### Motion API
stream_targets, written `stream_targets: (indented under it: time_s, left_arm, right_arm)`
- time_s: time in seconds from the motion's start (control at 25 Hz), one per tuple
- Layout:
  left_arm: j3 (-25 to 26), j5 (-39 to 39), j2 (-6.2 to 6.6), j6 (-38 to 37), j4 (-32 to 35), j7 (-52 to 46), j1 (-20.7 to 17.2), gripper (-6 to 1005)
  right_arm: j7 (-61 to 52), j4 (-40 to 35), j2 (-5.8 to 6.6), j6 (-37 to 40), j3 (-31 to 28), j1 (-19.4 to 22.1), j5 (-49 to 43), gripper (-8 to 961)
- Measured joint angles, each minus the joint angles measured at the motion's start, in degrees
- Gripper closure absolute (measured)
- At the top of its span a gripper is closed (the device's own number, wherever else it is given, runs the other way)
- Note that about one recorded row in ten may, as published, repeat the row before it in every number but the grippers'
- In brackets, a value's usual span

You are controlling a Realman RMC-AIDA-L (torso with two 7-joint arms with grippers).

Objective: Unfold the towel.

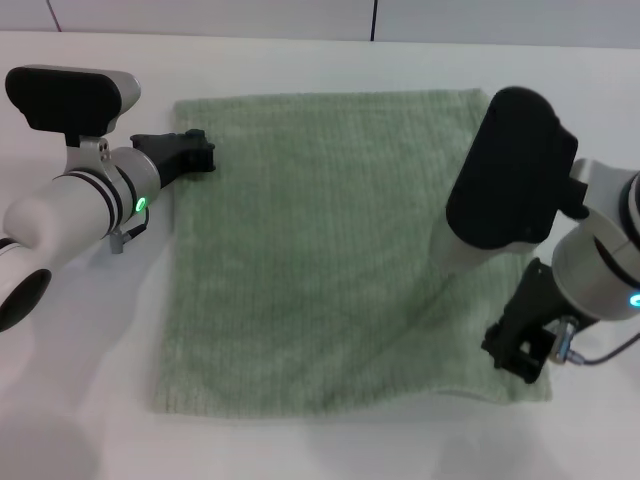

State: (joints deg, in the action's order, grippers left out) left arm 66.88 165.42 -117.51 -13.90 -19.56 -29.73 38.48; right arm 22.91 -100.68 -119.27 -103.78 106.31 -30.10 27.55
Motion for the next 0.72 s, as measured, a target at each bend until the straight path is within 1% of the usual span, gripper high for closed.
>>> stream_targets:
  time_s: [0.12,0.2,0.28,0.32,0.36,0.4,0.44,0.48,0.52,0.64,0.72]
  left_arm:
    - [0.0,0.0,0.08,-0.03,-0.05,-0.01,-0.06,1000]
    - [0.01,0.0,0.18,-0.13,-0.13,-0.12,-0.2,1001]
    - [0.01,-0.01,0.18,-0.18,-0.16,-0.11,-0.23,1001]
    - [0.01,-0.01,0.18,-0.22,-0.17,-0.08,-0.28,1001]
    - [0.01,-0.01,0.18,-0.39,-0.22,0.08,-0.41,1001]
    - [0.01,-0.01,0.18,-0.39,-0.22,0.08,-0.41,1001]
    - [-0.11,-0.01,0.19,-1.52,-0.26,0.21,-0.83,1001]
    - [-0.11,-0.01,0.19,-1.52,-0.26,0.21,-0.83,1001]
    - [-0.18,-0.01,0.19,-2.4,-0.19,0.28,-1.1,1000]
    - [-0.3,0.0,0.36,-5.6,0.53,1.0,-1.49,1000]
    - [-0.37,0.0,0.51,-5.89,0.58,1.91,-1.42,1000]
  right_arm:
    - [1.2,-1.92,0.0,0.63,-1.82,-0.16,-0.01,922]
    - [2.14,-3.24,0.01,3.32,-4.12,-0.43,-0.14,922]
    - [2.31,-3.26,0.0,4.56,-4.72,-0.54,-0.34,922]
    - [2.44,-3.17,0.0,5.96,-5.3,-0.68,-0.69,922]
    - [2.54,-2.65,0.0,9.29,-5.93,-0.72,-2.95,922]
    - [2.54,-2.65,0.0,9.29,-5.93,-0.72,-2.95,922]
    - [2.58,-2.06,0.0,12.15,-6.04,-0.61,-5.25,922]
    - [2.58,-2.06,0.0,12.15,-6.04,-0.61,-5.25,922]
    - [2.63,-1.22,0.0,14.44,-6.11,-0.47,-6.73,922]
    - [2.66,-0.23,0.0,15.91,-6.29,-0.5,-6.93,922]
    - [2.67,-0.02,0.0,16.16,-6.28,-0.55,-6.94,922]
